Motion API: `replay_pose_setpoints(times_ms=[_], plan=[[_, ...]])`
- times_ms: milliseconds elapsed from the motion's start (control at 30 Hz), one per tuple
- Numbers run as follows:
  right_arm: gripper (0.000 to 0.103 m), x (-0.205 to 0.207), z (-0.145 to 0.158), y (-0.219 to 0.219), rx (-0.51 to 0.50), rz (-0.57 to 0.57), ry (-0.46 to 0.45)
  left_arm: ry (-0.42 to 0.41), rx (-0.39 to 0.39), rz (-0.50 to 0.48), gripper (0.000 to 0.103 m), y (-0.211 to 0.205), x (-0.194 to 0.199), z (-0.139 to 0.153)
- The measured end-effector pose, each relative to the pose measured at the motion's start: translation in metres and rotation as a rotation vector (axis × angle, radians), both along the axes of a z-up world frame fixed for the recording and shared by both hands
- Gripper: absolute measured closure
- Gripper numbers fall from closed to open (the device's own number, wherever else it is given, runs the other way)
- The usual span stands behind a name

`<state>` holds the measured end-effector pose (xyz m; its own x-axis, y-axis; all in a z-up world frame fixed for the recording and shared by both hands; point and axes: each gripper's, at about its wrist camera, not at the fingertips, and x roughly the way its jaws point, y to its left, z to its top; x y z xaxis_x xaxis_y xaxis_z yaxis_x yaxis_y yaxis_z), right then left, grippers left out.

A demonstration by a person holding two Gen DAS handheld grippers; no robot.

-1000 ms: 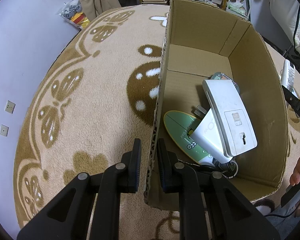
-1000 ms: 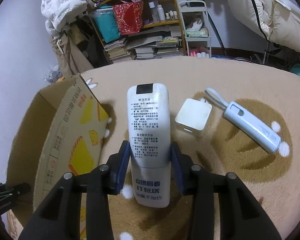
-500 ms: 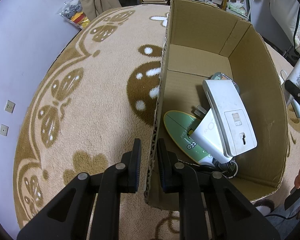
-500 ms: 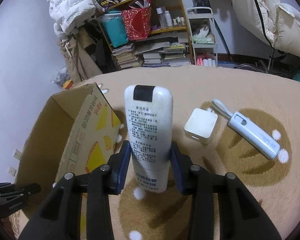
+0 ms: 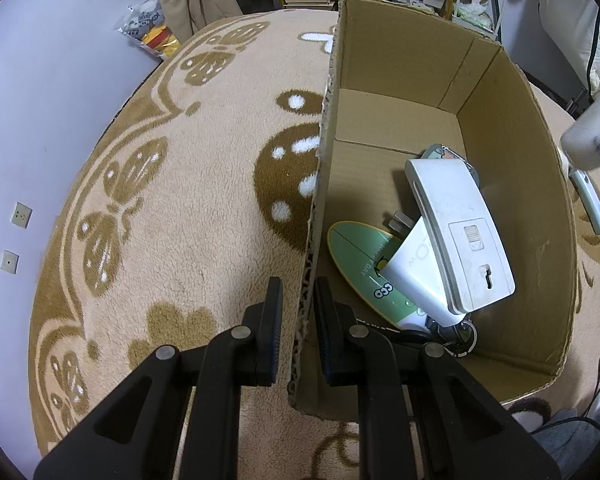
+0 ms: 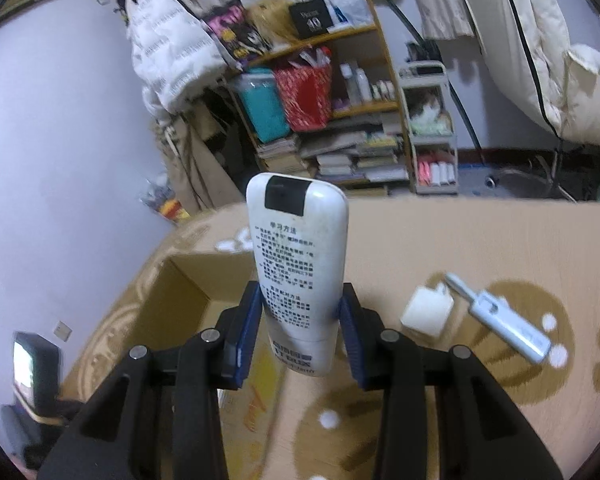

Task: Organize rigid objects
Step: 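Carry the white tube into the box and release it with the right tool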

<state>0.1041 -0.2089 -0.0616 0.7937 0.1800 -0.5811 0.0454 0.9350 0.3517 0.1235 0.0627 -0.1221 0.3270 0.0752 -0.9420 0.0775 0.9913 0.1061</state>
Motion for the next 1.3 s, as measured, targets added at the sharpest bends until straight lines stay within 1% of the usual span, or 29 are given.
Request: replay_pose_setpoints(times_ms=[133, 233, 367, 467, 600, 633, 700, 767, 900, 1067, 1133, 1233, 1300], plan=[[0.062, -0.001, 0.027, 0.012, 0.017, 0.044, -0.062, -0.001, 0.005, -0.003, 0.087, -0.001, 0.000, 0.000], [0.062, 0.000, 0.042, 0.024, 0.023, 0.086, -0.091, -0.002, 0.011, -0.005, 0.087, -0.002, -0.001, 0.000], [0.062, 0.001, 0.049, 0.044, 0.042, 0.150, -0.096, -0.002, 0.011, -0.005, 0.087, -0.002, -0.001, 0.000], [0.062, 0.001, 0.043, 0.060, 0.064, 0.205, -0.072, -0.002, 0.011, -0.005, 0.087, -0.002, 0.000, 0.000], [0.062, 0.000, 0.026, 0.081, 0.059, 0.271, -0.020, -0.002, 0.010, -0.004, 0.087, -0.002, 0.000, 0.000], [0.062, 0.000, 0.020, 0.085, 0.073, 0.285, 0.002, -0.002, 0.010, -0.004, 0.087, -0.002, 0.000, 0.000], [0.062, 0.000, 0.007, 0.087, 0.153, 0.296, 0.057, -0.001, 0.010, -0.004, 0.087, -0.002, 0.000, 0.000], [0.062, -0.002, -0.002, 0.089, 0.200, 0.310, 0.083, -0.002, 0.010, -0.004, 0.087, -0.002, 0.000, 0.000], [0.062, -0.002, -0.015, 0.099, 0.192, 0.337, 0.122, -0.002, 0.012, -0.005, 0.087, -0.002, 0.000, 0.000], [0.062, 0.002, -0.030, 0.101, 0.229, 0.335, 0.200, -0.001, 0.008, -0.003, 0.087, -0.003, 0.000, 0.000], [0.066, 0.001, -0.031, 0.100, 0.234, 0.337, 0.199, -0.001, 0.016, -0.003, 0.087, -0.004, 0.000, 0.000], [0.066, 0.002, -0.029, 0.097, 0.230, 0.323, 0.187, -0.006, 0.024, -0.004, 0.087, -0.005, -0.001, 0.002], [0.065, 0.006, -0.029, 0.096, 0.200, 0.303, 0.198, -0.008, 0.014, -0.003, 0.087, -0.005, -0.001, 0.003]])
